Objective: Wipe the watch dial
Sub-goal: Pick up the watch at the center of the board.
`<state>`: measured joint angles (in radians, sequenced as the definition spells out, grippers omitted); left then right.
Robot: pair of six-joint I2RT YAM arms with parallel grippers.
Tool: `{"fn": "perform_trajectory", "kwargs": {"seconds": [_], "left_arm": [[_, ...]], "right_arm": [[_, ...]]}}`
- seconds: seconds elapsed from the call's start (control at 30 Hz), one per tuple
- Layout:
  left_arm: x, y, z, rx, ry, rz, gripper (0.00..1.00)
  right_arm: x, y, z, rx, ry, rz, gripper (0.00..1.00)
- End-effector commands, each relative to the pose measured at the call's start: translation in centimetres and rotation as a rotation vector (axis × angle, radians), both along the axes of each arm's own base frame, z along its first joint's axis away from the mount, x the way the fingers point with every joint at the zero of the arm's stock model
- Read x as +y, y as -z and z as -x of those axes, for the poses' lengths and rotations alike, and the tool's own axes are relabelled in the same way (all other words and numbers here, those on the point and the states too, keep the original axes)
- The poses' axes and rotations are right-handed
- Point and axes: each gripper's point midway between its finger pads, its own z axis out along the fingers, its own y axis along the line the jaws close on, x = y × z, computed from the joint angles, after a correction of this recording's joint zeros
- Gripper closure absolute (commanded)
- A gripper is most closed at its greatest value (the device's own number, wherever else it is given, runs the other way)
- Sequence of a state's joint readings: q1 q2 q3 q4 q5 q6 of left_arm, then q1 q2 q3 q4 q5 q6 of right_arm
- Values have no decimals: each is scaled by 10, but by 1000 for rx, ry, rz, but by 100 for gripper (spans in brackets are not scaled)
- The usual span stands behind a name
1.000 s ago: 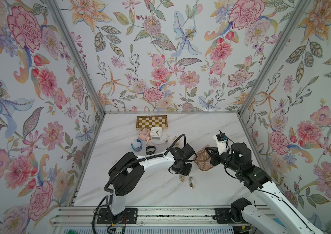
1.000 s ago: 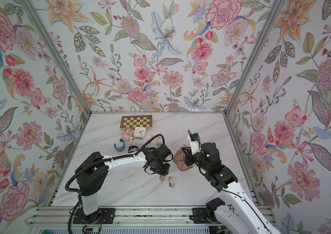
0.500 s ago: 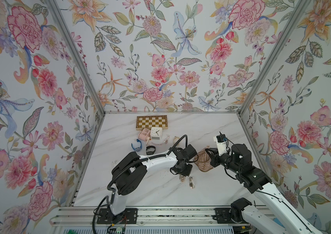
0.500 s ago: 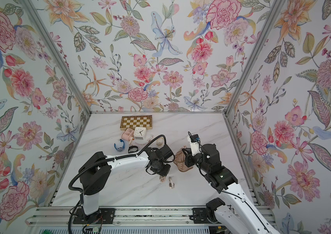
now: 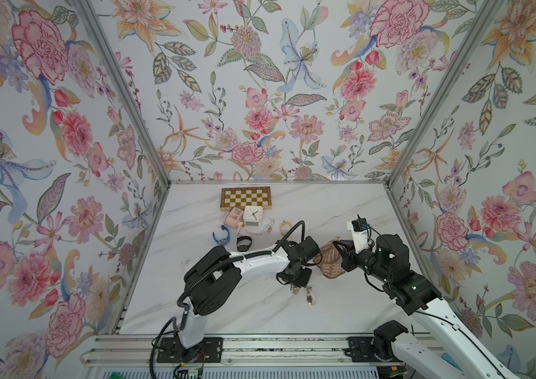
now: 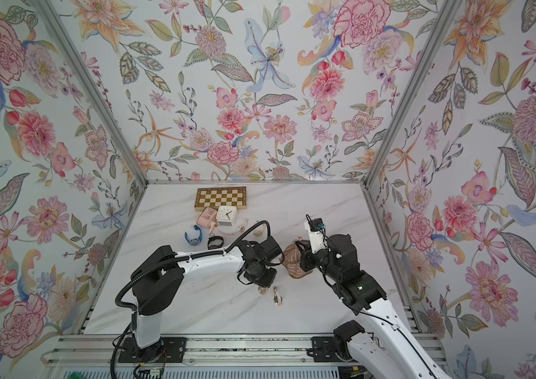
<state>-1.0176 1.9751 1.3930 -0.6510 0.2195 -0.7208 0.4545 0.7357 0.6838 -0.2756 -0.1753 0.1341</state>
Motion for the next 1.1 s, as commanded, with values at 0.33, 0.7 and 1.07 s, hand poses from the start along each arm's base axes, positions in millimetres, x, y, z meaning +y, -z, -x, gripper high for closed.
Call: {"fn": "perform_trajectory", "kwargs": {"seconds": [0.33, 0.7, 1.07], "left_arm": [[-3, 11, 0, -12, 30, -62, 85], [-5, 12, 0, -7, 37, -61, 99], [2, -49, -29, -78, -9, 84, 100]], "right_arm": [[-2, -3, 1, -32, -3, 3, 100], [-2, -3, 1, -31, -2, 4, 100], [-4, -5, -8, -25, 21, 19, 100]]}}
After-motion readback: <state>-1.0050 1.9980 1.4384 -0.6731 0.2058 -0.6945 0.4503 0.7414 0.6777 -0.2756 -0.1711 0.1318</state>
